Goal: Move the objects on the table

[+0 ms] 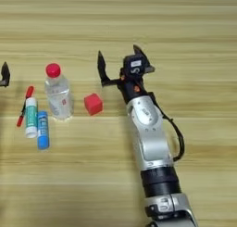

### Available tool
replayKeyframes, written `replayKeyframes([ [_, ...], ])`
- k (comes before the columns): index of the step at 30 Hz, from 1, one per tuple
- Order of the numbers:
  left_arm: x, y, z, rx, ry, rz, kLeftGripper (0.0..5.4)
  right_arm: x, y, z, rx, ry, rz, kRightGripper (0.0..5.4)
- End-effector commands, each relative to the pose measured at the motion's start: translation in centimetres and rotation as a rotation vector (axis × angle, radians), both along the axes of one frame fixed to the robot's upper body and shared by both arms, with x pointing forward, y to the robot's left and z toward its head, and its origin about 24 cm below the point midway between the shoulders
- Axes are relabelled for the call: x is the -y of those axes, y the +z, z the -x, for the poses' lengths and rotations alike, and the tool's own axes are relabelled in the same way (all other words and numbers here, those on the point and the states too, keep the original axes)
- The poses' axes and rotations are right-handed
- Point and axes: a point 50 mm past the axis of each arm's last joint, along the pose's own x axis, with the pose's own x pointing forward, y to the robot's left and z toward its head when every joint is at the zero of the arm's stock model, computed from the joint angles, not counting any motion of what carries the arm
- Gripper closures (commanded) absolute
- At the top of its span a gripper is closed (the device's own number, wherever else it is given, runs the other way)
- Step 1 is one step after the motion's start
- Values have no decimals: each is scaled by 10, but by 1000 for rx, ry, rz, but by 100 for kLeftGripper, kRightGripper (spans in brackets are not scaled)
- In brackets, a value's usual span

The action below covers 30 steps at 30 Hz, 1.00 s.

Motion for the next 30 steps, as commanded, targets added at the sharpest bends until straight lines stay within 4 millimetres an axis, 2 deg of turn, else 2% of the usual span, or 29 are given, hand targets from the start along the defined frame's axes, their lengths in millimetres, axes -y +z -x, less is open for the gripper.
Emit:
replayKeyframes([
  [1,3,4,-3,14,1,0,2,-11,31,1,86,88,5,0],
  [7,3,3,-3,12,2,-2,2,-33,51,3,103,254,-22,0],
  [13,3,3,-3,11,2,-2,2,-58,52,6,50,419,-69,0],
  [21,3,2,-3,10,1,-3,2,-80,45,5,-25,523,-55,0],
  [30,3,2,-3,10,0,-3,2,-90,17,-1,-107,544,18,0],
])
